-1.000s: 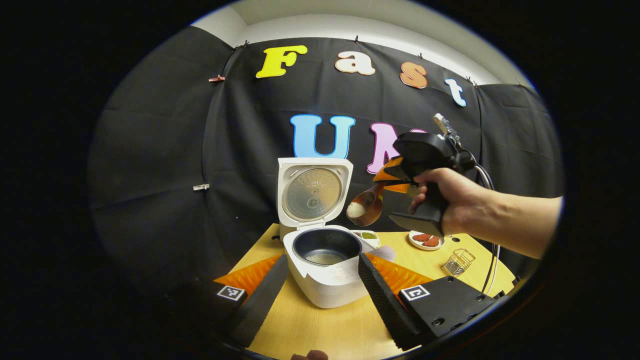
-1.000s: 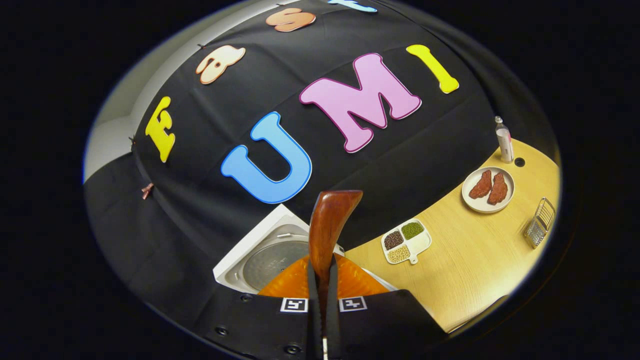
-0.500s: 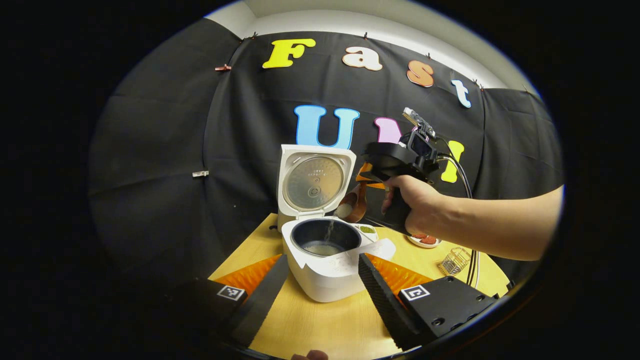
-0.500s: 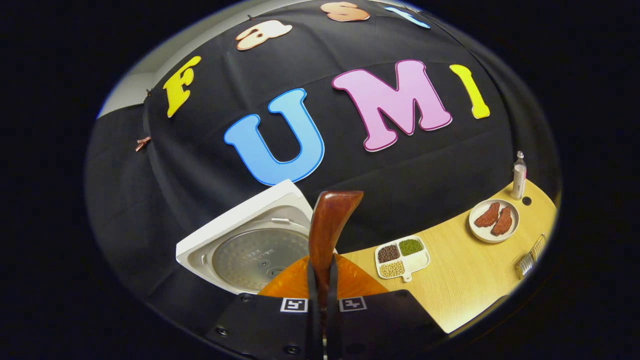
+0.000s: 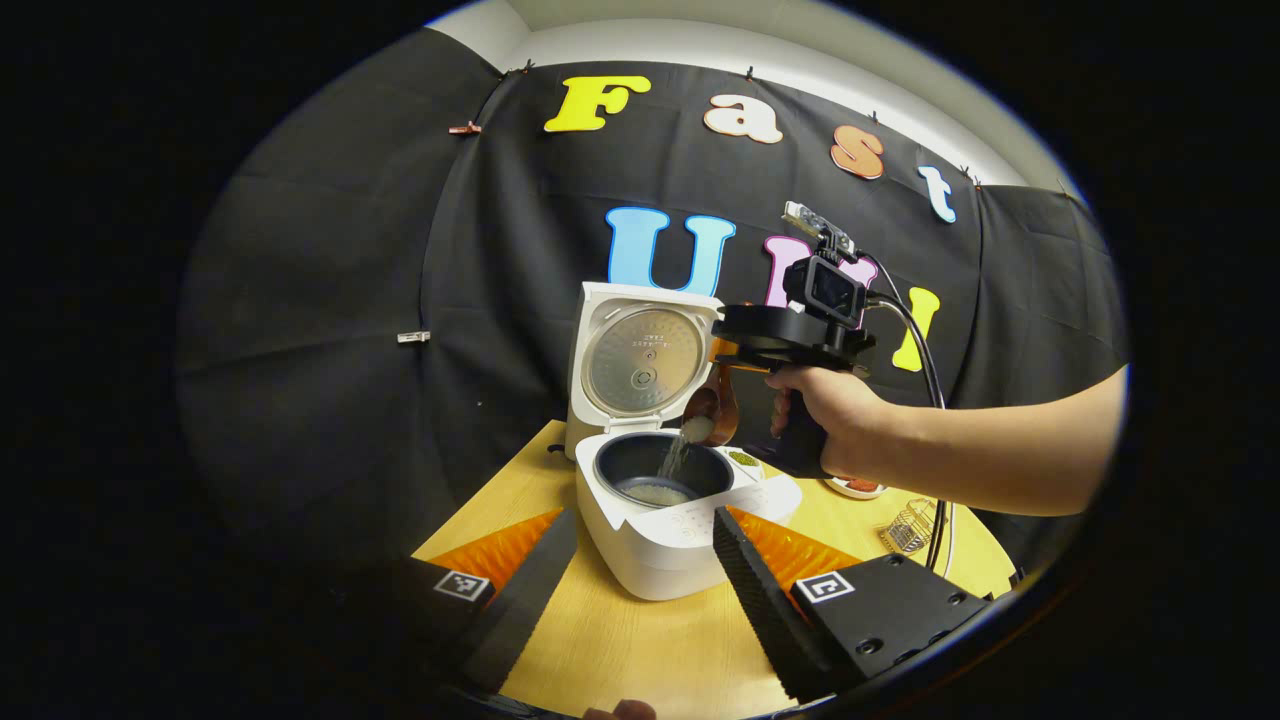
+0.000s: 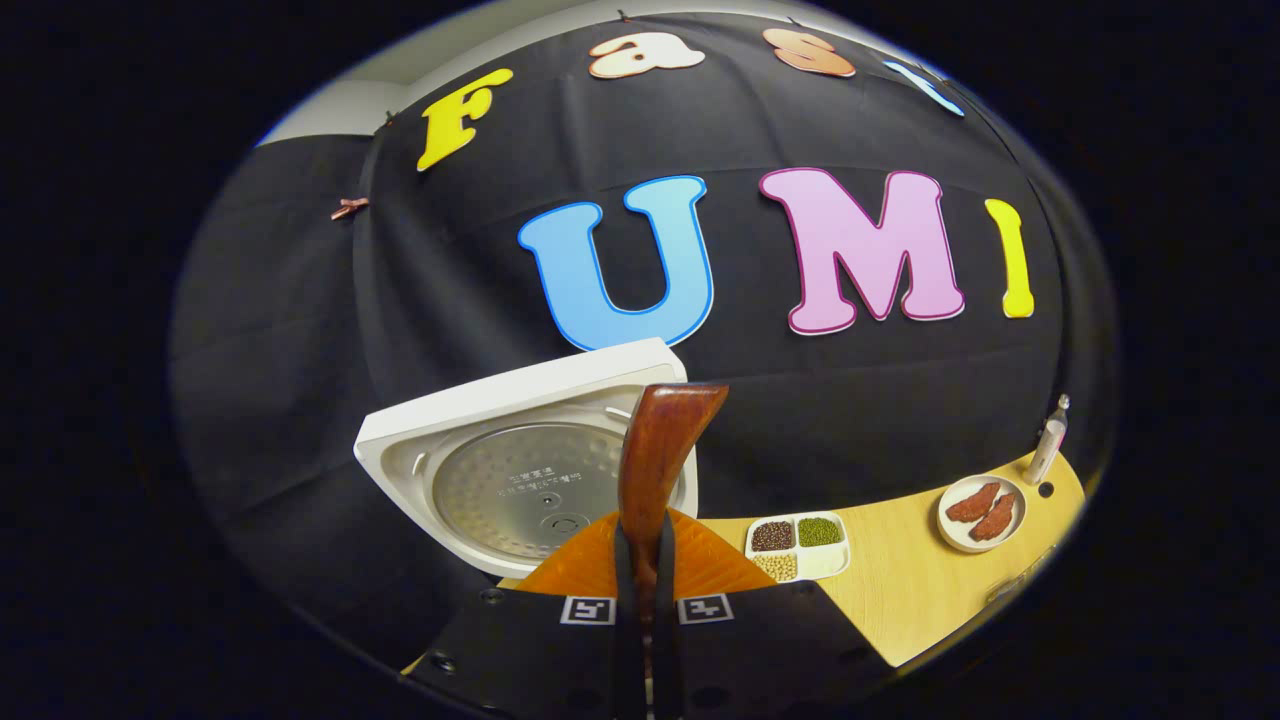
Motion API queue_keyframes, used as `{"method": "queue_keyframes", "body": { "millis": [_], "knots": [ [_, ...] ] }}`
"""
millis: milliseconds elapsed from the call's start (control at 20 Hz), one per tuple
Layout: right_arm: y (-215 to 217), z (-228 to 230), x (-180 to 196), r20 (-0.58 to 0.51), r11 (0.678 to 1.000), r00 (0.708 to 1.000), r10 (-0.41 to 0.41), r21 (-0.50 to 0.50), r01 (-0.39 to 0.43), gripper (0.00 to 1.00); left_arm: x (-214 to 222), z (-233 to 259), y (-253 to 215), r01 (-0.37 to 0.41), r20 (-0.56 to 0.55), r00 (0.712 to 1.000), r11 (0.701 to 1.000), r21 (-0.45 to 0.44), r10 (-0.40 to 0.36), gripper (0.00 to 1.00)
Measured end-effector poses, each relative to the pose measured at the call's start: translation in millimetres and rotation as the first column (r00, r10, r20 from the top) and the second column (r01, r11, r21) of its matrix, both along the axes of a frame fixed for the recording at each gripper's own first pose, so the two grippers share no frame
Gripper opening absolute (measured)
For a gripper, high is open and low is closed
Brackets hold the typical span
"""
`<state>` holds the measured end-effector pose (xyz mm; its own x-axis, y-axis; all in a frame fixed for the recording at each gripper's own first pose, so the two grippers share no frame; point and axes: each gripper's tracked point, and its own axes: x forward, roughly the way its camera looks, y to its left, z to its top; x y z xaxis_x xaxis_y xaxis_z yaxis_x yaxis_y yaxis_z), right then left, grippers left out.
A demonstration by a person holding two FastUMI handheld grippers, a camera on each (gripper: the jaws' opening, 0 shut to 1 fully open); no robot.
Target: Close the left gripper, press the button to open the rice cooker; take a wooden spoon from the chopstick holder with the right hand, scoop a spoonful of rice and pour it into the rice cooker, then put the wooden spoon back into the chopstick holder.
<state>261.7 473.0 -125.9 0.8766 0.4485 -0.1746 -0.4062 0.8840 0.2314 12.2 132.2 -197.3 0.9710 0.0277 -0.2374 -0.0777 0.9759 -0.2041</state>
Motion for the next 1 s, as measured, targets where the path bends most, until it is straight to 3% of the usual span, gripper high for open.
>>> {"method": "queue_keyframes", "body": {
  "millis": [300,500,700,1000],
  "knots": [
    [17.1,6.7,-11.9,0.124,0.985,0.987,0.103,-0.15,-0.084,0.07,-2.2,-0.5,5.9,-0.011,-0.002,1.0,1.0,0.014,0.011,0.95],
    [31.7,9.2,-24.0,0.216,0.948,0.956,0.201,-0.29,-0.133,0.08,-2.3,0.5,8.0,-0.019,-0.002,1.0,1.0,0.013,0.019,0.95],
    [48.9,9.2,-49.7,0.315,0.868,0.881,0.354,-0.462,-0.184,0.08,-1.6,2.5,6.8,-0.016,0.003,1.0,1.0,0.014,0.016,0.95],
    [74.8,2.2,-83.3,0.374,0.752,0.766,0.523,-0.626,-0.208,0.07,-3.3,3.1,3.6,-0.015,0.002,1.0,1.0,0.01,0.015,0.95]
  ]
}}
